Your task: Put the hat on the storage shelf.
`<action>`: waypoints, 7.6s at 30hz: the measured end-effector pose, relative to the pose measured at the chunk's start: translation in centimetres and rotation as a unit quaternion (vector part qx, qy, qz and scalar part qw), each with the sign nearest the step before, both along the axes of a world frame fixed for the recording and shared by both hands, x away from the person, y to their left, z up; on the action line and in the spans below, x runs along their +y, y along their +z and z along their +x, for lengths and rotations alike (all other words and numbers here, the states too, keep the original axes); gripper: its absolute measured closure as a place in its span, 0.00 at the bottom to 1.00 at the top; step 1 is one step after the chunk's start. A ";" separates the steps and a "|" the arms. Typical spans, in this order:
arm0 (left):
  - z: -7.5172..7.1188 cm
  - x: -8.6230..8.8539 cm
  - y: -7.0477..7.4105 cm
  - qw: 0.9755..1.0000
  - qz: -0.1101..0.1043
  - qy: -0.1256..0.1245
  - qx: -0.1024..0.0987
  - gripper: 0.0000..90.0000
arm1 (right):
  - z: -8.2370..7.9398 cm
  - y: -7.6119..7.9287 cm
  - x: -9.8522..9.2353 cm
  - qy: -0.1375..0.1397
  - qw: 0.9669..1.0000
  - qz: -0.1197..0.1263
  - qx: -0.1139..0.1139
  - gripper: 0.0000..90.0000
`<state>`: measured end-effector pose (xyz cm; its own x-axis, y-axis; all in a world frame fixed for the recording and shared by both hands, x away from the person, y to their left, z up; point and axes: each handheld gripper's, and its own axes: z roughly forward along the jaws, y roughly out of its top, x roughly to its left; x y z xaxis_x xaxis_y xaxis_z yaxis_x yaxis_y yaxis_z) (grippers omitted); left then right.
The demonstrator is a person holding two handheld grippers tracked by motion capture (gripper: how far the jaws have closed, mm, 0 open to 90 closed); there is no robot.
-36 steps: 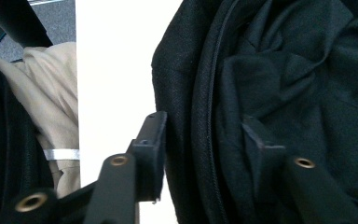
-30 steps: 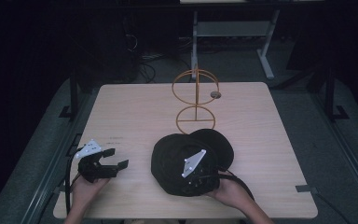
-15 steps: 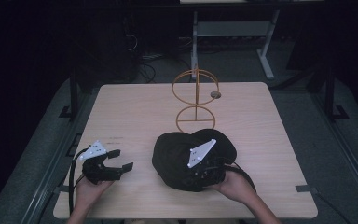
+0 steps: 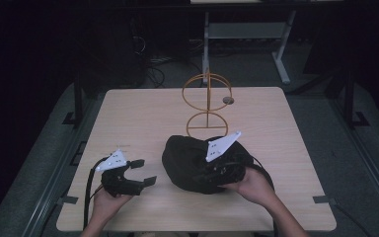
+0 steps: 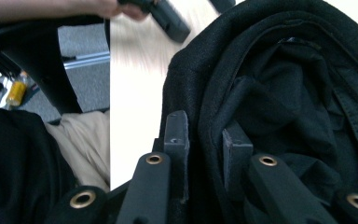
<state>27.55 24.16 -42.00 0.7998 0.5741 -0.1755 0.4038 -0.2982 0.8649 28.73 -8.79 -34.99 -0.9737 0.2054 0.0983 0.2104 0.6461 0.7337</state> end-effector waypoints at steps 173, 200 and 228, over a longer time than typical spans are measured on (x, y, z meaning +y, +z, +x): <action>21.9 -15.1 22.7 0.999 0.035 -0.020 -0.006 0.94 | 1.9 -6.3 -19.2 -0.291 0.948 0.126 0.001 0.28; 24.3 -20.0 20.9 0.993 0.119 0.010 -0.005 0.56 | 2.1 -6.8 -19.0 -0.292 0.949 0.115 0.012 0.29; 19.3 -12.7 18.9 0.995 0.095 0.036 -0.011 0.45 | 2.1 -7.0 -18.0 -0.298 0.950 0.092 0.002 0.26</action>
